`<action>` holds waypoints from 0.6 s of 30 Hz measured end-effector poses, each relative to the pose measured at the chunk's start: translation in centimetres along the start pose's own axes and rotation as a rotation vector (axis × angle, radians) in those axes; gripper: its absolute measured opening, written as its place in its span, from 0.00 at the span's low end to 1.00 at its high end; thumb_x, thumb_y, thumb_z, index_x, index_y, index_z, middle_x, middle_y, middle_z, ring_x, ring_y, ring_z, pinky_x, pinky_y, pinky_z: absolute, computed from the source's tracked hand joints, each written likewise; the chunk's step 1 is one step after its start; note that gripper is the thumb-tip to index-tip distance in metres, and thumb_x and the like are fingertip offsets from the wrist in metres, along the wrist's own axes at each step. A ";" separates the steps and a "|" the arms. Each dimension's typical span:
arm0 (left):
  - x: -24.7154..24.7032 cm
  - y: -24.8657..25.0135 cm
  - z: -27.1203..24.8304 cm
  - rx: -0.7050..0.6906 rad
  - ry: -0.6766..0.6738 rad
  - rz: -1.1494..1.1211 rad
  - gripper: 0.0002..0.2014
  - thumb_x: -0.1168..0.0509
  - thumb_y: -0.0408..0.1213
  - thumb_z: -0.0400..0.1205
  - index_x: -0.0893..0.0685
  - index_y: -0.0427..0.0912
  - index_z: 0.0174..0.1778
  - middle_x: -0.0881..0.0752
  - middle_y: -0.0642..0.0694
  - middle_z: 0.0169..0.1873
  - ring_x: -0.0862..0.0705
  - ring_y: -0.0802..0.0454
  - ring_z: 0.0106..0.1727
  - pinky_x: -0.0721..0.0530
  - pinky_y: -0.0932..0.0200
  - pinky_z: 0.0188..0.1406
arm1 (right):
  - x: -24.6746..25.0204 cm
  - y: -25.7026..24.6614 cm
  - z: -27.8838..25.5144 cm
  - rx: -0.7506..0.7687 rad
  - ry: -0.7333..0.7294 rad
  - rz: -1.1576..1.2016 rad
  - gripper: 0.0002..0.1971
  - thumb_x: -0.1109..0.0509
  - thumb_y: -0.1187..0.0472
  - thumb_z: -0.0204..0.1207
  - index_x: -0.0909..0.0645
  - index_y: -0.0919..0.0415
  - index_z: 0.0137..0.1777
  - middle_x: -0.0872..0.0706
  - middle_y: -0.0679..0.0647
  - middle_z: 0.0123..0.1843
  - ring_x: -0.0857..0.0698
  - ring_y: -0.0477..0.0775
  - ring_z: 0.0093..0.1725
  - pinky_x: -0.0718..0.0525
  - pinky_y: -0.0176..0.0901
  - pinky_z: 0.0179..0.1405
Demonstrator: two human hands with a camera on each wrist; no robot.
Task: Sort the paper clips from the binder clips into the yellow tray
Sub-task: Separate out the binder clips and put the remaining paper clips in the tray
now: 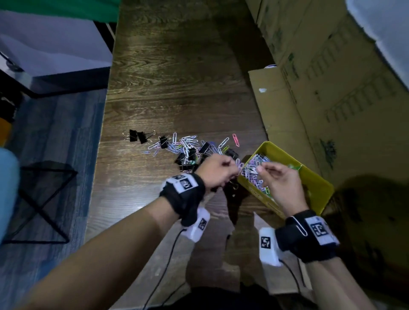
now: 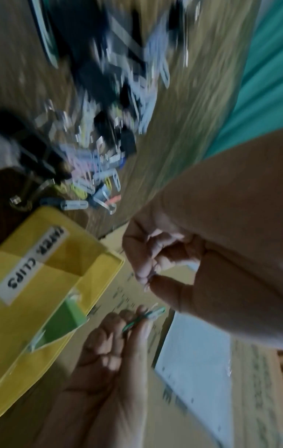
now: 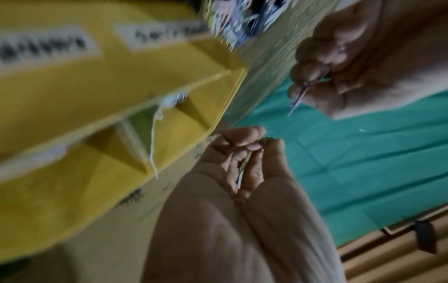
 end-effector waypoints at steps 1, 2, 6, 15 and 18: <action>-1.0 1.2 0.9 -0.037 0.026 0.079 0.10 0.32 0.37 0.76 0.18 0.43 0.28 0.22 0.51 0.19 0.26 0.55 0.20 0.29 0.67 0.22 | 1.0 -0.1 0.5 0.024 0.042 -0.050 0.03 0.26 0.65 0.74 0.15 0.58 0.47 0.10 0.57 0.45 0.12 0.43 0.39 0.15 0.31 0.33; -1.9 2.4 1.7 -0.078 0.058 0.171 0.09 0.32 0.38 0.75 0.18 0.44 0.28 0.21 0.51 0.20 0.25 0.56 0.21 0.29 0.66 0.25 | 1.9 -0.1 1.0 0.050 0.080 -0.126 0.05 0.25 0.62 0.74 0.14 0.60 0.49 0.10 0.58 0.46 0.12 0.47 0.42 0.13 0.36 0.39; -4.7 4.6 3.7 -0.146 0.031 0.502 0.06 0.32 0.37 0.76 0.11 0.41 0.38 0.13 0.40 0.34 0.17 0.44 0.40 0.18 0.56 0.45 | 3.5 -0.3 2.5 0.100 0.102 -0.488 0.10 0.26 0.58 0.75 0.12 0.62 0.53 0.08 0.54 0.47 0.12 0.49 0.46 0.15 0.45 0.55; -2.9 2.5 3.2 -0.243 0.020 0.393 0.10 0.33 0.37 0.79 0.12 0.47 0.55 0.10 0.47 0.48 0.16 0.57 0.44 0.23 0.67 0.52 | 3.3 1.4 4.2 0.111 -0.070 -0.787 0.18 0.29 0.55 0.77 0.18 0.60 0.66 0.13 0.59 0.61 0.13 0.57 0.59 0.16 0.55 0.61; 1.1 -1.0 2.2 -0.149 0.188 0.195 0.08 0.33 0.35 0.79 0.11 0.51 0.49 0.11 0.52 0.40 0.16 0.61 0.35 0.16 0.59 0.46 | 2.6 0.5 3.8 0.209 -0.086 -0.765 0.14 0.30 0.56 0.78 0.15 0.59 0.61 0.12 0.58 0.58 0.13 0.52 0.53 0.14 0.49 0.57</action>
Point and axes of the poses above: each hand's wrist, its own z-axis towards the middle knuckle, its own x-axis out of the back of the hand, y = z × x, the point moved 2 cm from there along z, towards the middle knuckle
